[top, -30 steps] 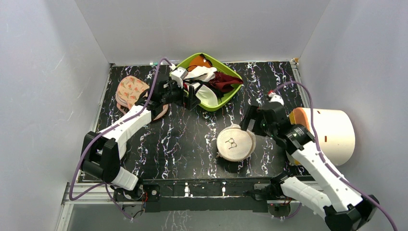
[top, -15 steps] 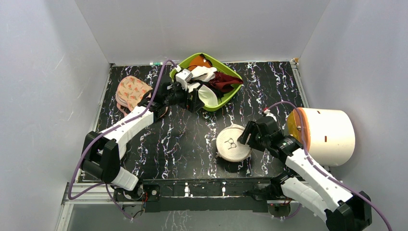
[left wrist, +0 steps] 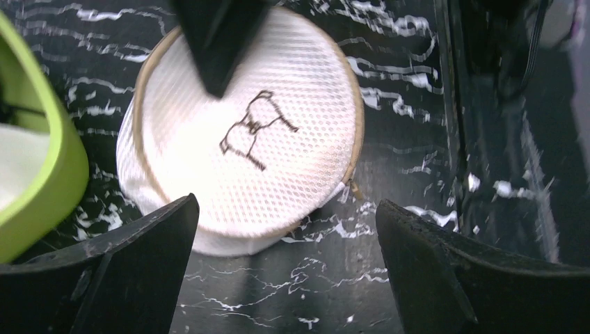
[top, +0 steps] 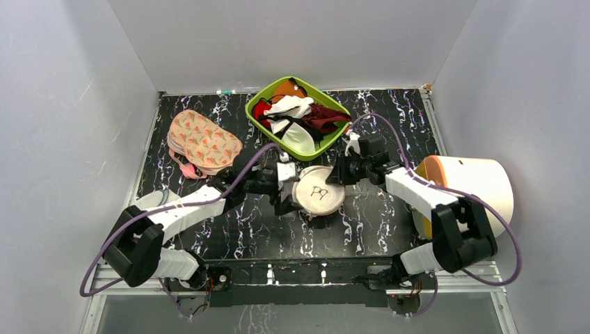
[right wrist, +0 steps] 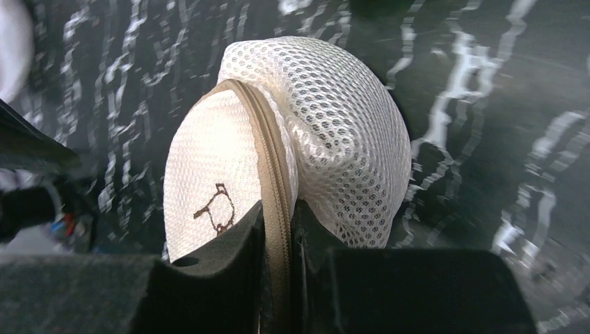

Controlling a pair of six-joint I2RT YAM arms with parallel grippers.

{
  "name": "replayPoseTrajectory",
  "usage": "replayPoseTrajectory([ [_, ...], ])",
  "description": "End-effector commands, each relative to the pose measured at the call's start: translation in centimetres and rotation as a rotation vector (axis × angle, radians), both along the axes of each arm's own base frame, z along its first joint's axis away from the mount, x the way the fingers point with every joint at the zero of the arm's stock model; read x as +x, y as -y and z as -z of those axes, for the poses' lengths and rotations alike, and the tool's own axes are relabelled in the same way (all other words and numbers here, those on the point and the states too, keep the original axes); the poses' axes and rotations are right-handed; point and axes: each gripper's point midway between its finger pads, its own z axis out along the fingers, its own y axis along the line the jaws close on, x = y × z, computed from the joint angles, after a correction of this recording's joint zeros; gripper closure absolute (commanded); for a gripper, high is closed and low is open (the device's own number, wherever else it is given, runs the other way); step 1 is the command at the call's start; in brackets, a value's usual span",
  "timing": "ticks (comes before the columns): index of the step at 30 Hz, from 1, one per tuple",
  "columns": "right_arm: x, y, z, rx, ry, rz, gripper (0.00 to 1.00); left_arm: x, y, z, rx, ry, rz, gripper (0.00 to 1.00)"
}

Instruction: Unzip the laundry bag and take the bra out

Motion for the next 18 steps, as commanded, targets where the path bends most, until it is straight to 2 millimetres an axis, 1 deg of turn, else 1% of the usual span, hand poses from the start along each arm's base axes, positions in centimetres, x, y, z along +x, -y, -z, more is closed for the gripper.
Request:
replayPoseTrajectory([
  [1,-1.9,-4.2,-2.5,0.219,-0.031,-0.293,0.87,-1.4,-0.1,0.8,0.127,0.331,0.164,0.05],
  [3,-2.2,-4.3,-2.1,0.231,-0.063,-0.298,0.87,-1.6,0.0,2.3,0.209,0.424,0.173,0.13],
  [5,-2.4,-4.4,-2.1,0.243,-0.071,-0.299,0.86,-1.7,0.2,3.4,0.268,0.515,0.174,0.27],
  [6,-2.5,-4.5,-2.2,0.251,-0.069,-0.300,0.86,-2.0,0.3,3.9,0.290,0.546,0.180,0.32],
  [9,-2.4,-4.6,-2.2,0.257,-0.068,-0.303,0.86,-2.5,0.5,4.6,0.323,0.589,0.189,0.39],
  [11,-2.4,-4.6,-2.1,0.254,-0.071,-0.305,0.86,-2.8,0.5,4.8,0.336,0.588,0.208,0.41],
  [13,-2.3,-4.6,-2.0,0.253,-0.073,-0.305,0.86,-3.3,0.6,5.0,0.344,0.562,0.234,0.39],
  [14,-2.2,-4.6,-2.0,0.250,-0.073,-0.303,0.86,-3.9,0.6,5.0,0.347,0.535,0.253,0.35],
  [16,-2.0,-4.5,-1.8,0.241,-0.074,-0.297,0.86,-4.7,0.9,4.8,0.341,0.502,0.283,0.22],
  [17,-1.9,-4.5,-1.8,0.239,-0.076,-0.293,0.86,-4.7,1.1,4.6,0.339,0.513,0.275,0.18],
  [18,-1.8,-4.5,-1.8,0.240,-0.079,-0.291,0.86,-4.5,1.3,4.7,0.342,0.538,0.267,0.17],
])
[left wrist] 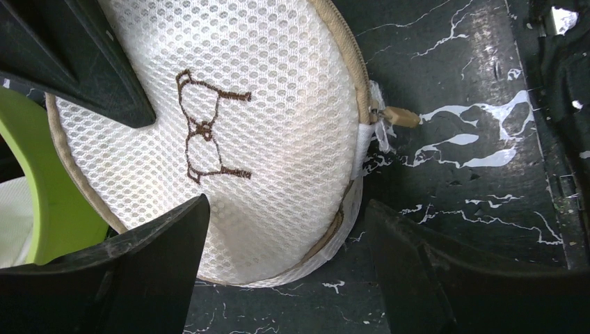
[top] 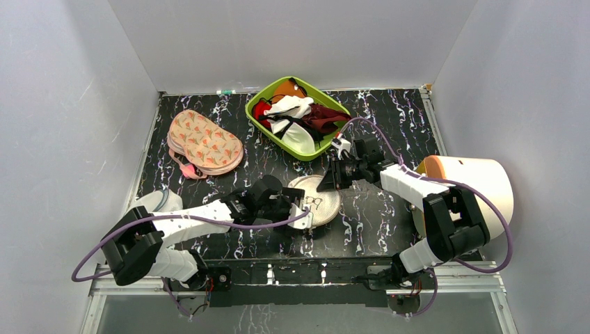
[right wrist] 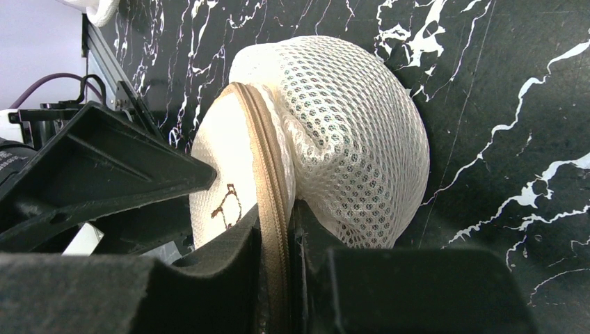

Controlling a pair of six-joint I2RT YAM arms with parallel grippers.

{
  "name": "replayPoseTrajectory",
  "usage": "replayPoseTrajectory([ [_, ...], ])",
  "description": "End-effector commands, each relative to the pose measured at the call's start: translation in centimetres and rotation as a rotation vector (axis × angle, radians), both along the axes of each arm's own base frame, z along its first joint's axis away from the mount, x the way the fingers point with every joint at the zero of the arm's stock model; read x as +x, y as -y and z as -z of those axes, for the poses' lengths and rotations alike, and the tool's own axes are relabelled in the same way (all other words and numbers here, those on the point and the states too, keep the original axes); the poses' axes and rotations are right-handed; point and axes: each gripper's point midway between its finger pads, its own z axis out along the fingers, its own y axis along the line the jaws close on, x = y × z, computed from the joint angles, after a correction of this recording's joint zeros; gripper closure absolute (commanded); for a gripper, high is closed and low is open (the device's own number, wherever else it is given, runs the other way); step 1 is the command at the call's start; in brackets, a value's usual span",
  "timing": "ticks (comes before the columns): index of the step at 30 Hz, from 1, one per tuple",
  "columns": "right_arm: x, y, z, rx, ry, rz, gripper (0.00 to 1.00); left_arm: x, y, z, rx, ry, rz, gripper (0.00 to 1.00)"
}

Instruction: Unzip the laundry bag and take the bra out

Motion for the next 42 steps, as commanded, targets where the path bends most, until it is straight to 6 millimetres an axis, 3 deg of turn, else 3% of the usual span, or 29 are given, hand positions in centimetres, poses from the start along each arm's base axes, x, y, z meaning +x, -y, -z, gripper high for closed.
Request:
replayPoseTrajectory([
  [1,1.2,-0.8,-1.6,0.040,0.054,-0.020,0.86,-0.2,1.1,-1.2,-0.004,0.067,0.033,0.18],
  [6,1.4,-1.0,-1.5,0.060,0.036,-0.011,0.86,0.4,2.0,-1.0,-0.004,0.197,-0.016,0.33],
  [11,1.9,-0.9,-1.6,0.040,0.046,0.017,0.85,0.9,2.4,-3.1,-0.050,0.213,-0.073,0.59],
  [15,3.0,-0.2,-3.4,0.010,0.097,0.090,0.66,1.5,3.0,-4.7,-0.095,0.199,-0.128,0.75],
  [16,3.2,-0.1,-4.2,0.013,0.114,0.107,0.62,1.5,3.2,-5.1,-0.111,0.186,-0.134,0.81],
  [17,3.5,0.1,-5.4,0.019,0.145,0.127,0.57,1.4,3.5,-5.3,-0.121,0.168,-0.137,0.95],
  [18,4.0,0.5,-6.6,0.013,0.179,0.168,0.50,1.2,3.7,-5.3,-0.128,0.144,-0.141,1.00],
  [21,6.0,3.9,-9.9,-0.091,0.293,0.380,0.32,1.3,4.3,-6.5,-0.184,0.092,-0.192,1.00],
  [24,6.2,8.7,-15.6,-0.124,0.496,0.621,0.24,2.9,4.2,-8.9,-0.276,0.042,-0.312,1.00],
  [27,4.9,9.3,-18.8,-0.048,0.674,0.626,0.08,4.9,3.7,-11.4,-0.388,-0.039,-0.457,1.00],
  [28,4.3,9.1,-19.2,-0.020,0.705,0.604,0.02,5.6,3.5,-11.9,-0.401,-0.071,-0.503,1.00],
  [31,2.9,6.8,-19.4,0.094,0.761,0.470,0.02,6.3,3.7,-12.8,-0.433,-0.158,-0.556,1.00],
  [36,1.0,5.2,-18.7,0.150,0.839,0.327,0.09,7.1,3.7,-13.2,-0.408,-0.233,-0.628,1.00],
  [39,-1.9,3.7,-17.5,0.129,1.020,0.084,0.22,7.3,4.0,-13.2,-0.406,-0.281,-0.643,1.00],
  [42,-2.9,3.9,-17.3,0.072,1.191,0.044,0.24,7.1,4.4,-13.2,-0.405,-0.318,-0.636,1.00],
])
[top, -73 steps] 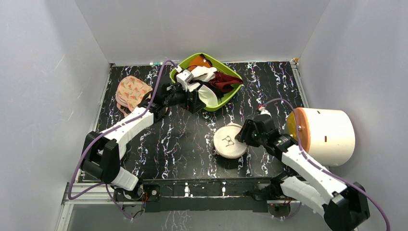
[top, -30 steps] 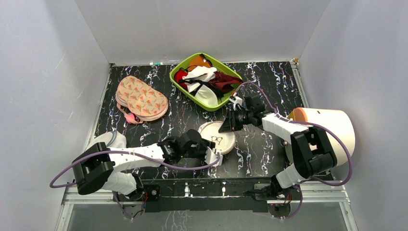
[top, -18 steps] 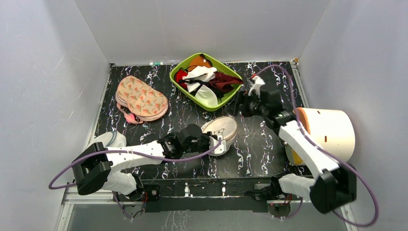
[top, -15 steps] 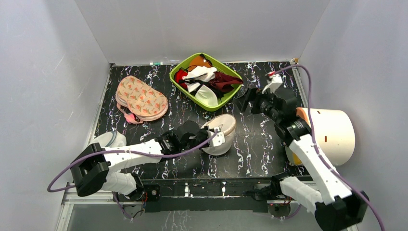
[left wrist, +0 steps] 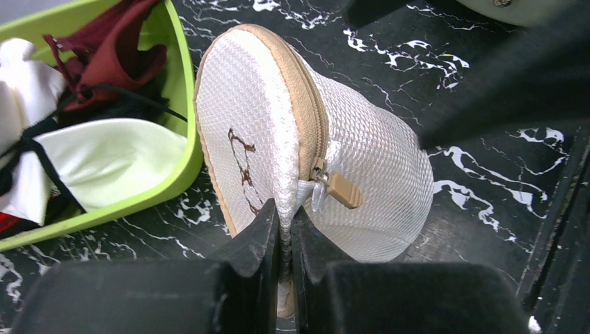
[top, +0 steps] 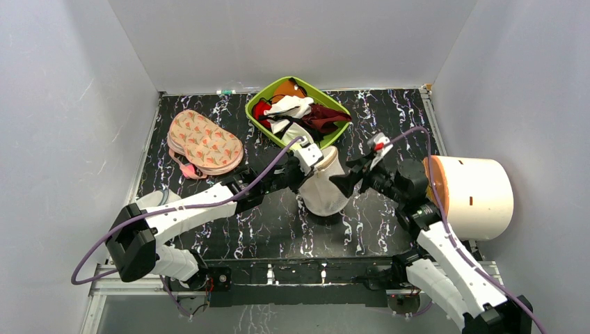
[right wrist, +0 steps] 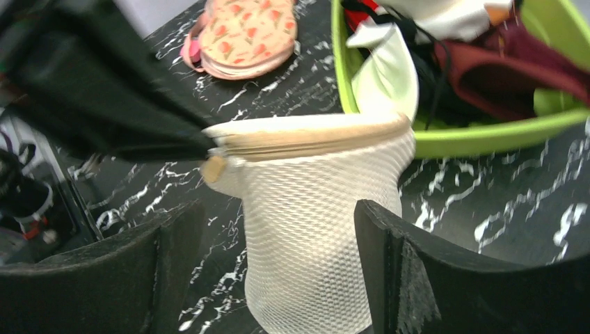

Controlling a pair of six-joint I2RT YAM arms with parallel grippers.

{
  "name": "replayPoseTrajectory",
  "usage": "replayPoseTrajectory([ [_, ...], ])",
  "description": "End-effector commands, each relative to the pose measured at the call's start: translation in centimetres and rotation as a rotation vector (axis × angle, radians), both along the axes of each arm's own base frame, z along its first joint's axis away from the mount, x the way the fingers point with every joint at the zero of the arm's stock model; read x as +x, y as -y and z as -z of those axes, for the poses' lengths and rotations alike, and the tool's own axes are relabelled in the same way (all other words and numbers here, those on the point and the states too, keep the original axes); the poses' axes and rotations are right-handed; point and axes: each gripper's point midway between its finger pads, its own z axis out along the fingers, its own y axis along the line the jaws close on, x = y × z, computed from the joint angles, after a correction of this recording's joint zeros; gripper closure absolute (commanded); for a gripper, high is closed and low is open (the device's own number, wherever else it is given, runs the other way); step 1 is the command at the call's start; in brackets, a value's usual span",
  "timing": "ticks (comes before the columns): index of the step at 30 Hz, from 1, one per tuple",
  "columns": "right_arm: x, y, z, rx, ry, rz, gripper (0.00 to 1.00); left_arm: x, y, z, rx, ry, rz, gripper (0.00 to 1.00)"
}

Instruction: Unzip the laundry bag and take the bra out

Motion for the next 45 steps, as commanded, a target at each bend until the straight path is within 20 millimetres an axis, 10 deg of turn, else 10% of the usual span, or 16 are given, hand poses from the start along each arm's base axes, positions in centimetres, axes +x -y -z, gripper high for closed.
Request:
replayPoseTrajectory([
  [1,-2.8,-1.4,-4.1,-0.109,0.470,-0.176,0.27,-0.2,0.7,-1.4,-0.062,-0.074,-0.005,1.00],
  [5,-4.7,-2.8,-3.6,-0.221,0.695,-0.301,0.45,-0.3,0.9,-1.7,-0.082,-0.103,0.000,1.00],
  [19,-2.2,-5.7,-2.9,-0.599,0.997,-0.186,0.57,0.0,1.4,-0.3,-0.081,-0.202,0.021,1.00],
  [45,-0.9,-5.0,-0.3,-0.734,0.950,-0.061,0.72,0.0,1.4,-0.6,-0.094,-0.216,0.037,1.00],
])
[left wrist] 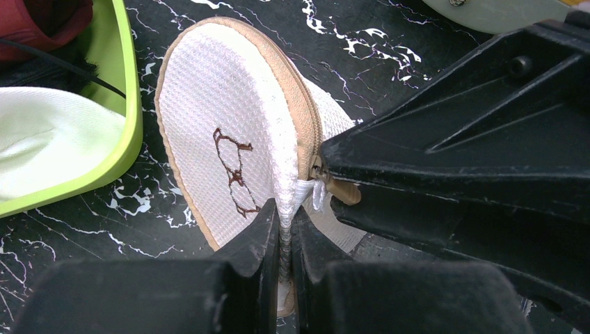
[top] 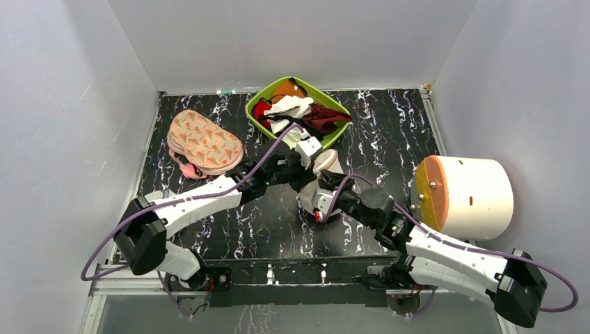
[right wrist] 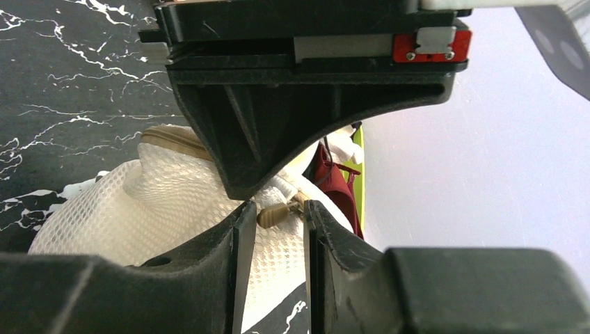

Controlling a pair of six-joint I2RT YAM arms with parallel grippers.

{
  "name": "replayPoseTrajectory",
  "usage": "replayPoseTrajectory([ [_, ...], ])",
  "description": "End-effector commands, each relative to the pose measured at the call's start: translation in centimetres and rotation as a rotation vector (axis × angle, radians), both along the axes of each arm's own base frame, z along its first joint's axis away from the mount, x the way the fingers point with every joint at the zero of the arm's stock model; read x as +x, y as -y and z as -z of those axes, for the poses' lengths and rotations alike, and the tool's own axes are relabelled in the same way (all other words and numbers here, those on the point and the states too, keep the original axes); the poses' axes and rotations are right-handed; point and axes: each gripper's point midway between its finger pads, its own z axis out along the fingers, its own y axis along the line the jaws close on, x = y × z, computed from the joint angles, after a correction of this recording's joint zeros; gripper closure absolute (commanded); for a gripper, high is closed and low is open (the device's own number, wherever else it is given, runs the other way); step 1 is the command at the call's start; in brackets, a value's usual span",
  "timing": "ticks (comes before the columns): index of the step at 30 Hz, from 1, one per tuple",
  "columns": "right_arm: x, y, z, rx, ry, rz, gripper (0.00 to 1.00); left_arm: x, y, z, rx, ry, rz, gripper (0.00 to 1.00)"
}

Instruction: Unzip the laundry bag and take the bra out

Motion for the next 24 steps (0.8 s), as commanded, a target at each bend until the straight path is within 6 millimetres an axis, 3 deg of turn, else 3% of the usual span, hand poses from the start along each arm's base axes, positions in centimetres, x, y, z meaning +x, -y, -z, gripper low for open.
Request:
replayPoseTrajectory([
  [1,0.27,0.32,-2.26,0.071,0.061,0.031,0.72,0.36,0.58,-2.51,-0.050,0.024,0.008,1.00],
  [14,0.23,0.40,-2.19,0.080,0.056,0.034,0.82,0.25,0.68,-2.45,-0.050,0.021,0.015,1.00],
  [24,1.12,1.04,-2.01,0.069,0.052,0.098,1.00,0.12,0.56,-2.27,-0.045,0.044,0.037,1.00],
])
